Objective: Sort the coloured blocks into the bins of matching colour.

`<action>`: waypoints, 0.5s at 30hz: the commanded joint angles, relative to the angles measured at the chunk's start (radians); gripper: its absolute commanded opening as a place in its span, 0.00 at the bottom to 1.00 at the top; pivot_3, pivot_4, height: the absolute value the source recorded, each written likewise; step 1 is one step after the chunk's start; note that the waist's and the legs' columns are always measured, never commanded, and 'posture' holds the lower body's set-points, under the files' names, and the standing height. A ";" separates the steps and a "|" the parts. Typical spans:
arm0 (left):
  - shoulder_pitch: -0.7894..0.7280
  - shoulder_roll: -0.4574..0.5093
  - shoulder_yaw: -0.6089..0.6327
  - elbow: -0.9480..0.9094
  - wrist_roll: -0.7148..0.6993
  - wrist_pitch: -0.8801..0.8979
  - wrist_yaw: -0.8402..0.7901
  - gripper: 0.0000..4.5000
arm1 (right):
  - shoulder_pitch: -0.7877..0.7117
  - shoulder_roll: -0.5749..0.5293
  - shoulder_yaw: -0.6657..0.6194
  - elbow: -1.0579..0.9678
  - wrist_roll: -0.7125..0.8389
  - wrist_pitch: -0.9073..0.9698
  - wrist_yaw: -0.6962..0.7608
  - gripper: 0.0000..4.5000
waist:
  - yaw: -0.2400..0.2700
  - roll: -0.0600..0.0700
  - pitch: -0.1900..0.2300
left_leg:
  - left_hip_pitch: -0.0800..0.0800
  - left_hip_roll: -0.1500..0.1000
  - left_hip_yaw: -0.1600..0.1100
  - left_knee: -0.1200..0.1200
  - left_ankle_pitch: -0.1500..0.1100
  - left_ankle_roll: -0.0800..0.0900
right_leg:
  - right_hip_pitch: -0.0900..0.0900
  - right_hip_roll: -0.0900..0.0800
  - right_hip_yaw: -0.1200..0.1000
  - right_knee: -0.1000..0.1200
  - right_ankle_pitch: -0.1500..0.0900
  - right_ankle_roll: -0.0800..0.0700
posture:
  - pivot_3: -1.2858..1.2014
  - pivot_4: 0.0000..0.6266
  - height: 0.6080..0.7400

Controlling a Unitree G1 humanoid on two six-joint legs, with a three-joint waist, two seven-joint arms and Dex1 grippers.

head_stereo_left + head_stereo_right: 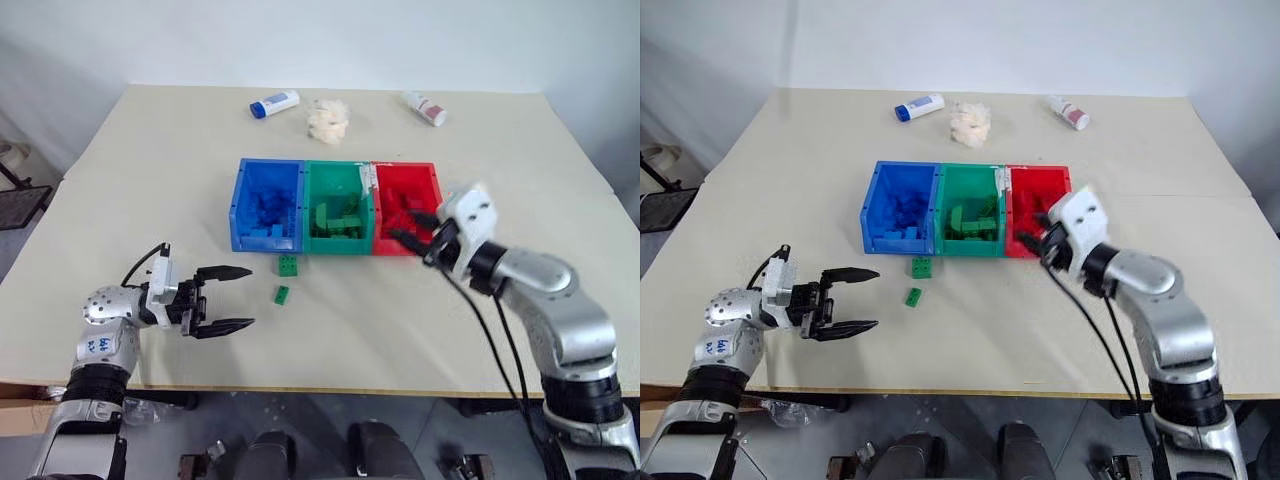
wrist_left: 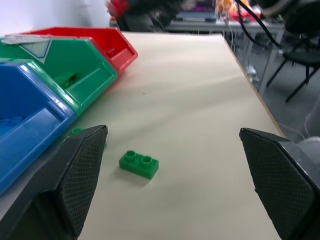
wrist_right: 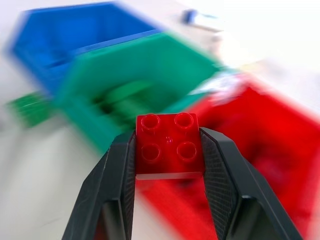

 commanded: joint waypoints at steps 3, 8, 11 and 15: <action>-0.020 0.023 -0.011 -0.011 0.050 -0.008 -0.085 1.00 | -0.122 -0.014 0.012 0.236 -0.066 -0.129 -0.009 0.40 | 0.000 0.000 0.000 | 0.000 0.000 0.001 0.000 0.000 0.000 | 0.000 0.000 0.000 0.000 0.000 0.000 | 0.52 0.24 1.00; -0.034 0.022 -0.008 -0.006 0.059 -0.007 -0.086 1.00 | -0.177 -0.021 0.031 0.345 -0.101 -0.180 0.002 0.74 | -0.001 0.000 0.000 | 0.000 0.000 0.001 -0.001 0.000 0.000 | -0.001 0.000 0.000 0.002 0.000 0.000 | 0.52 0.24 1.00; -0.038 0.018 -0.006 -0.003 0.062 -0.009 -0.083 1.00 | -0.185 -0.033 0.030 0.360 -0.112 -0.197 0.013 0.97 | -0.001 0.000 0.000 | -0.001 0.000 0.001 -0.002 0.000 0.000 | -0.001 0.000 0.000 0.002 0.000 0.000 | 0.52 0.24 1.00; -0.037 0.009 -0.007 0.004 0.069 -0.015 -0.079 1.00 | -0.158 -0.055 0.027 0.326 -0.109 -0.193 0.036 0.99 | 0.000 0.000 0.000 | -0.001 0.000 0.001 -0.002 0.000 0.000 | -0.001 0.000 0.000 0.002 0.000 0.000 | 0.52 0.24 1.00</action>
